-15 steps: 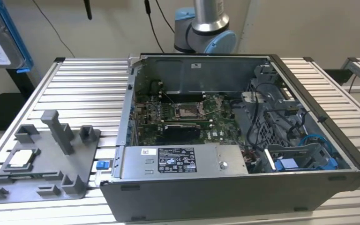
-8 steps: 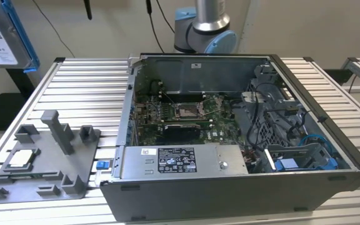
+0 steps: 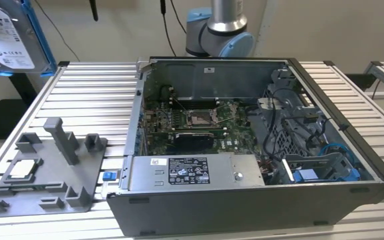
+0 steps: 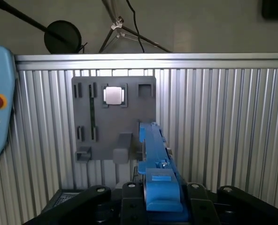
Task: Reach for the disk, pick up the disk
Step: 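Pick up the disk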
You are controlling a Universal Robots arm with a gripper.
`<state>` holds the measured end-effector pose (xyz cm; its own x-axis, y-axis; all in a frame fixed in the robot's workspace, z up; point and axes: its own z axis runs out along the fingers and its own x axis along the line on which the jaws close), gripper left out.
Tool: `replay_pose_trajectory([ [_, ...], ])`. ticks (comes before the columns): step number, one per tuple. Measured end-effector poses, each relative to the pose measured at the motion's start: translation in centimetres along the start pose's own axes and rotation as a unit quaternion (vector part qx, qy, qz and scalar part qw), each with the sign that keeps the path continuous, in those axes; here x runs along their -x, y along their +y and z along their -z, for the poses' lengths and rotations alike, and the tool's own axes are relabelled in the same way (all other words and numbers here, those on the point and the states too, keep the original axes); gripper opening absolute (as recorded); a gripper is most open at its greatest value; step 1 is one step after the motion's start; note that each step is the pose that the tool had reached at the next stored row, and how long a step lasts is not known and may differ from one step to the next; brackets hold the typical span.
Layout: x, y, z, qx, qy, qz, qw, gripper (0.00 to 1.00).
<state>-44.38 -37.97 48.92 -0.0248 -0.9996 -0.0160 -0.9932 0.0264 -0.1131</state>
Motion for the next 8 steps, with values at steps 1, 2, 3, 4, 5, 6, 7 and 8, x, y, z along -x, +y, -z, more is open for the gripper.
replay_pose_trajectory([
  [1, 0.01, -0.43, -0.05, 0.0, 0.0, 0.0, 1.0, 0.0],
  [2, 0.02, -0.89, -0.1, 0.0001, 0.0, 0.0, 1.0, 0.0],
  [3, 0.03, -1.29, -0.15, 0.0, 0.0, 0.0, 1.0, 0.0],
  [4, 0.04, -1.61, -0.19, 0.0, 0.0, 0.0, 1.0, 0.0],
  [5, 0.05, -2.0, -0.23, 0.0, 0.0, 0.0, 1.0, 0.0],
  [6, 0.06, -2.35, -0.27, 0.0001, 0.0, 0.0, 1.0, 0.0],
  [7, 0.07, -2.68, -0.31, 0.0, 0.0, 0.0, 1.0, 0.0],
  [8, 0.08, -3.05, -0.35, 0.0, -0.0001, 0.0, 1.0, 0.0],
])
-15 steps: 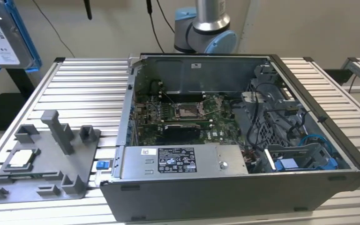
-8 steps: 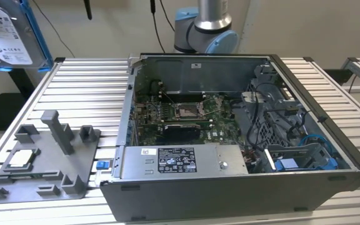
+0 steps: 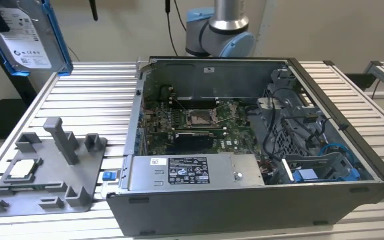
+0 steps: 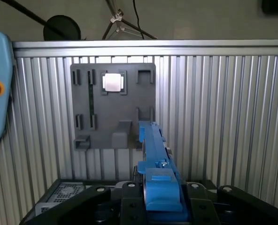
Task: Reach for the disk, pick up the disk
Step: 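Pick up the disk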
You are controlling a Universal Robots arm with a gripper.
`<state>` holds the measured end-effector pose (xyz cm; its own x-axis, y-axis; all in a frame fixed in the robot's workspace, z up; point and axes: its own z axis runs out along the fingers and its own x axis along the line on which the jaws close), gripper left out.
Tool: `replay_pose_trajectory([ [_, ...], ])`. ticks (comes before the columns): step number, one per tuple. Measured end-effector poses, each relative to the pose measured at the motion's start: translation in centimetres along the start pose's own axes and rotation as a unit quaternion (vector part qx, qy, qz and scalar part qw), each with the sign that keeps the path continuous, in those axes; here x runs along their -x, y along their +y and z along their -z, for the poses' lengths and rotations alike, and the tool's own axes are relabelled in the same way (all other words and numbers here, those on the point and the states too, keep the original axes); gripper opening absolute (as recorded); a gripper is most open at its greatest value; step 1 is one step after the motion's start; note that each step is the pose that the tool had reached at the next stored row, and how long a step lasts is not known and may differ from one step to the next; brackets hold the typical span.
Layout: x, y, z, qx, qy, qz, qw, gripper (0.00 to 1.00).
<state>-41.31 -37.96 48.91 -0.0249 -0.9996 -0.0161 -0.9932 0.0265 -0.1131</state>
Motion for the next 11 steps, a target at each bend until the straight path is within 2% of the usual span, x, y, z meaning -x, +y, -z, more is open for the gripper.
replay_pose_trajectory([
  [11, 0.12, -4.82, -0.54, 0.0005, 0.0, 0.0, 1.0, 0.0],
])
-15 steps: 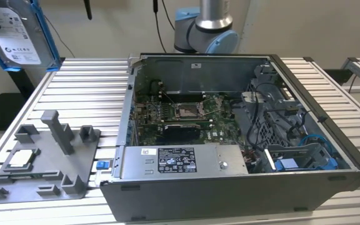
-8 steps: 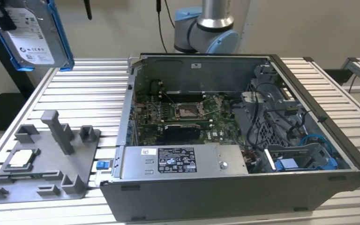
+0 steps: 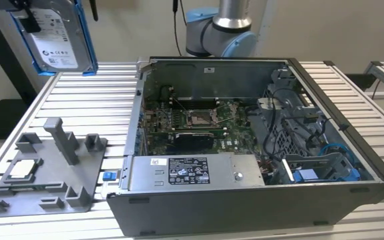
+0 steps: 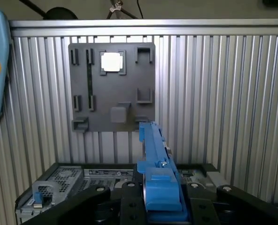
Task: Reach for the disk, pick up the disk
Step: 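Pick up the disk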
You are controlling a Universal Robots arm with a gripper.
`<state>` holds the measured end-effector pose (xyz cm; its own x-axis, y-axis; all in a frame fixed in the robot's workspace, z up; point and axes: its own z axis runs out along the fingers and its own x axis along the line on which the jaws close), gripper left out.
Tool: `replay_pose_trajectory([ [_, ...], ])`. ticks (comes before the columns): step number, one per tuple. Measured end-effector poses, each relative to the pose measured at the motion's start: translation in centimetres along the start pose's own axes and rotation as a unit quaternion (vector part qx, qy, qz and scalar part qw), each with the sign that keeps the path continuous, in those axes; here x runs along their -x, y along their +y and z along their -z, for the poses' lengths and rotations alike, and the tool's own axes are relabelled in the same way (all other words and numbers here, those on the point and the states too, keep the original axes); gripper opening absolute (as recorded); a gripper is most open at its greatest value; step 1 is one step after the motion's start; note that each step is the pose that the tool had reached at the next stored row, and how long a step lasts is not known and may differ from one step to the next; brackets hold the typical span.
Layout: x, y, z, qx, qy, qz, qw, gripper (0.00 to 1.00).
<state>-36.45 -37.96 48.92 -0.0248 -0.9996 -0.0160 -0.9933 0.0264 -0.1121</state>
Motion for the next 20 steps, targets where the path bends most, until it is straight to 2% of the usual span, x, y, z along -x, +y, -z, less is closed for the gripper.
replay_pose_trajectory([
  [20, 0.22, -9.03, -1.02, 0.0007, -0.0001, 0.001, 1.0, 0.0],
])
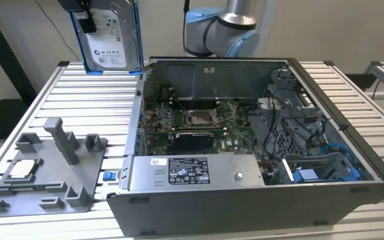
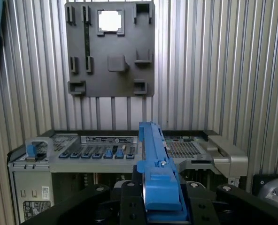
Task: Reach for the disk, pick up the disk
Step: 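Pick up the disk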
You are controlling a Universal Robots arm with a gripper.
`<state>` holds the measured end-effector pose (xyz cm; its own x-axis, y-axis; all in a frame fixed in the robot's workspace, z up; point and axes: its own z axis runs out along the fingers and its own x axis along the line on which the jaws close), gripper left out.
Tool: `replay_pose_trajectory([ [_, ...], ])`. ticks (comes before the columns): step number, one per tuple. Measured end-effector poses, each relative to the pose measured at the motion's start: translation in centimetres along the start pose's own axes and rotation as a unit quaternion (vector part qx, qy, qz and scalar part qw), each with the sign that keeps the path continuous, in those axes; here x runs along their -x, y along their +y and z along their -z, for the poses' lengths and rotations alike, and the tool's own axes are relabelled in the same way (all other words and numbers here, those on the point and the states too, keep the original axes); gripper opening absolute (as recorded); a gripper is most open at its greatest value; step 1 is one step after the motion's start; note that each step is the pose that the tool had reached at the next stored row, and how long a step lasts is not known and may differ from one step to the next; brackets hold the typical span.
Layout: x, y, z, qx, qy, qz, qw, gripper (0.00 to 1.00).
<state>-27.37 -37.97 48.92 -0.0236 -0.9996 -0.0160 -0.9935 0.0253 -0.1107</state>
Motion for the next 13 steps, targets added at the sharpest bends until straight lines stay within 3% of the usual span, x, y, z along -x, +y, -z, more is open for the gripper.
replay_pose_trajectory([
  [7, 0.07, -2.96, -0.25, 0.0, -0.0001, 0.001, 1.0, 0.0],
  [13, 0.13, -4.68, 0.57, 0.0, -0.0002, 0.002, 1.0, 0.0],
])
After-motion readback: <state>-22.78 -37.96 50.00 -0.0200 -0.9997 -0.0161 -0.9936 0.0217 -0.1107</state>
